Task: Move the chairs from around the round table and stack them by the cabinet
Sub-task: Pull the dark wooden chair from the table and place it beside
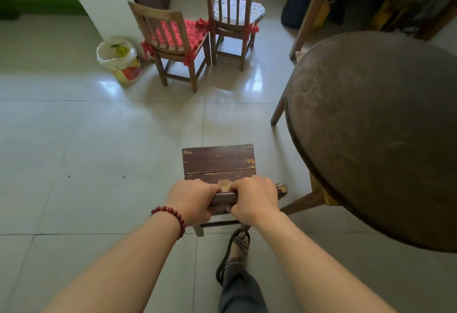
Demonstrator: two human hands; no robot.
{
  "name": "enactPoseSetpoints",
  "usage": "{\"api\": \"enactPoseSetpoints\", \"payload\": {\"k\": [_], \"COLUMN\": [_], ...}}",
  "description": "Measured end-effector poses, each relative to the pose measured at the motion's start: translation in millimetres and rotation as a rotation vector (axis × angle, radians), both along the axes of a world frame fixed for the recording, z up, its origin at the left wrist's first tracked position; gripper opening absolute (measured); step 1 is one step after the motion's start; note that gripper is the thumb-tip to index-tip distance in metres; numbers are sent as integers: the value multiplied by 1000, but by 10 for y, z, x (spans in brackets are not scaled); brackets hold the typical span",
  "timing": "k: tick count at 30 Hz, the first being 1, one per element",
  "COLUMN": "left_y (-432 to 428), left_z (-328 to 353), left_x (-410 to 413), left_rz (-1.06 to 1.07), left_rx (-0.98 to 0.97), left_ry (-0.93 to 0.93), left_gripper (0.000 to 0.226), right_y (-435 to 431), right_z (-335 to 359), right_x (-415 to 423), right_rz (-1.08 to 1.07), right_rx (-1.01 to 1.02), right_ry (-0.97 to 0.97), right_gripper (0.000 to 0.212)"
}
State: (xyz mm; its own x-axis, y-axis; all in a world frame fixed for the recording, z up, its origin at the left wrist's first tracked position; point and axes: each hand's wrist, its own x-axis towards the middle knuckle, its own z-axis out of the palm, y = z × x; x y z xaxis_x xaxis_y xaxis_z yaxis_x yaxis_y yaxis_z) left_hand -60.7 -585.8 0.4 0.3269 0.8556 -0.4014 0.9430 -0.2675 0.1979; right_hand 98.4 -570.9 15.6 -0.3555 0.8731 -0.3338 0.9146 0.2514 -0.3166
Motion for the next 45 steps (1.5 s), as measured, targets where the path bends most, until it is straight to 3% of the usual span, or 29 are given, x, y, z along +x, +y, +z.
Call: {"api": "enactPoseSetpoints", "payload": {"k": [15,25,31,36,45], "left_y": [2874,4946,5752,6228,6859], "left_z": [157,-252,-437,-624,-976], "left_x": [-465,-1094,-1305,-1348,-1301], "left_rz": [-65,-138,-200,-249,-213], "left_rx": [52,55,90,129,127], "left_ry": [-6,-75,-61,-38,-25], "left_gripper": [25,32,13,14,19], "right_y": [2740,4633,5340,5725,6422], "right_z": [50,-250,-492,-734,-1045], "right_x": [-438,-1055,-1272,-1327,-1268], "right_rz": [-45,-135,-186,-212,-170], "right_rx": [109,142,173,201,228], "right_ry": [24,-2,17,28,8], "right_gripper": [14,11,15,21,12]}}
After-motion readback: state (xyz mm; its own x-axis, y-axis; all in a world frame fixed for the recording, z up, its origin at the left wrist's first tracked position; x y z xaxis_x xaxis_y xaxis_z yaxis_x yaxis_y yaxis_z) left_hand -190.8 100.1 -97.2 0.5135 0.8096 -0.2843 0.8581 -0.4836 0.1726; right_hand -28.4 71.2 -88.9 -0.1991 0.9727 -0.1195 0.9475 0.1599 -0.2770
